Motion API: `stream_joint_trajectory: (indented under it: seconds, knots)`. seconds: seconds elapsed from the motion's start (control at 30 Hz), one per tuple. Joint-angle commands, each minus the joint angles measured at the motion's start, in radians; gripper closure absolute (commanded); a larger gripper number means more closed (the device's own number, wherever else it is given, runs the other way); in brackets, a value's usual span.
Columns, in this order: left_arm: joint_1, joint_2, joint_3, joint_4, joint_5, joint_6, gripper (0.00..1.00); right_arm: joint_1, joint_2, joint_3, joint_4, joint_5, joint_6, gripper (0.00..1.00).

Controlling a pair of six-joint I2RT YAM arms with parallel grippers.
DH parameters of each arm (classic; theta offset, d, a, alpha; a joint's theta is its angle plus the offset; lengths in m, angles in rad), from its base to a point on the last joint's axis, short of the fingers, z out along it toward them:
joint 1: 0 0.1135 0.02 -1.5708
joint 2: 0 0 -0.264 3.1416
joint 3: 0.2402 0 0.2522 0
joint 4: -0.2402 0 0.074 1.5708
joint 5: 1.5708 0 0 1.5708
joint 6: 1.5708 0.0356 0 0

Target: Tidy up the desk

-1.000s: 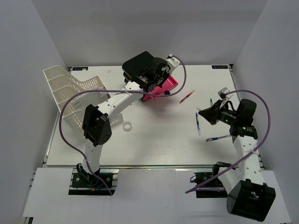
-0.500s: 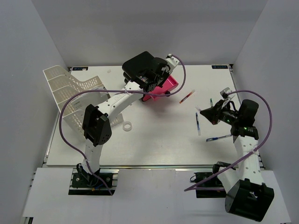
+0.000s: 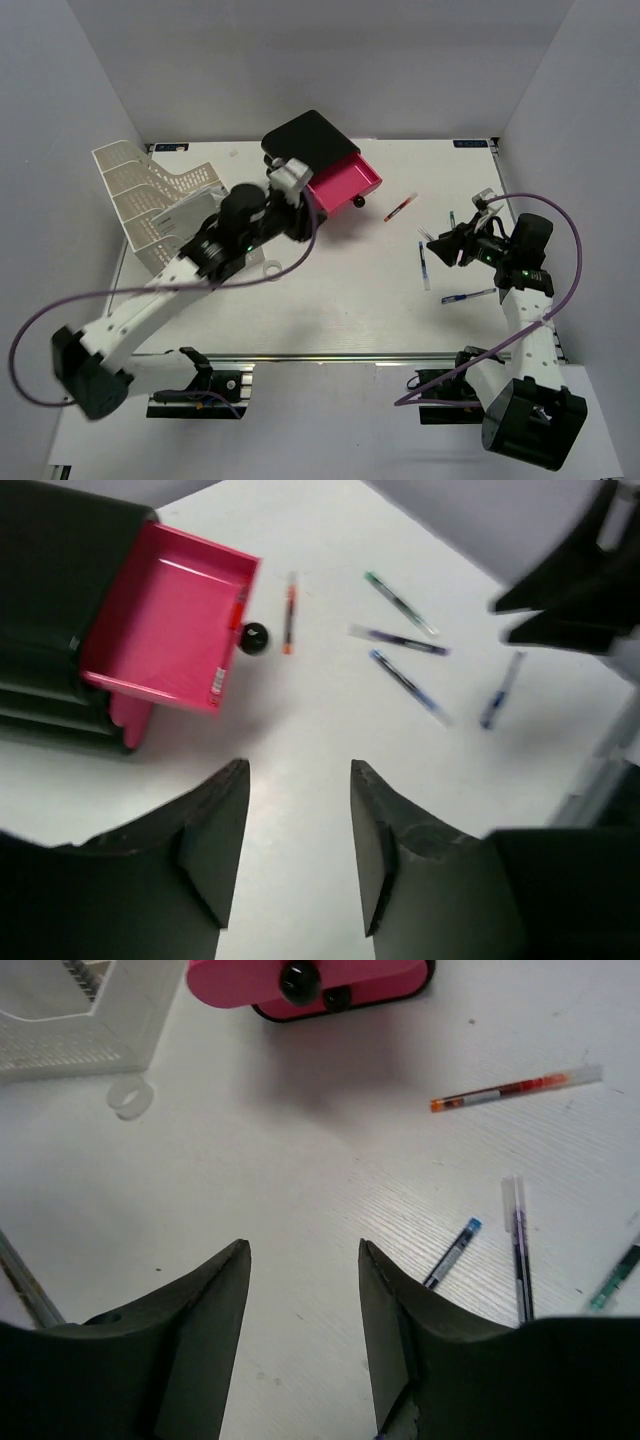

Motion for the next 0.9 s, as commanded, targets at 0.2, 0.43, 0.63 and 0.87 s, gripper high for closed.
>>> stream_joint_trajectory:
  seconds: [0.2, 0.43, 0.63, 0.87]
  knots:
    - [0.000, -0.188, -0.316, 0.158, 0.178, -0.061, 0.20, 0.028, 0.111, 0.176, -0.207, 0.299, -0.160, 0.49]
    - [0.000, -0.199, -0.348, 0.123, 0.141, 0.019, 0.16, 0.036, 0.179, 0.331, -0.383, 0.511, -0.243, 0.55]
    - [0.000, -0.274, -0.356, 0.101, 0.122, 0.022, 0.55, 0.038, 0.228, 0.371, -0.586, 0.427, -0.621, 0.55]
    - [0.000, -0.323, -0.365, 0.106, 0.090, 0.016, 0.70, 0.058, 0.285, 0.372, -0.883, 0.290, -1.022, 0.35]
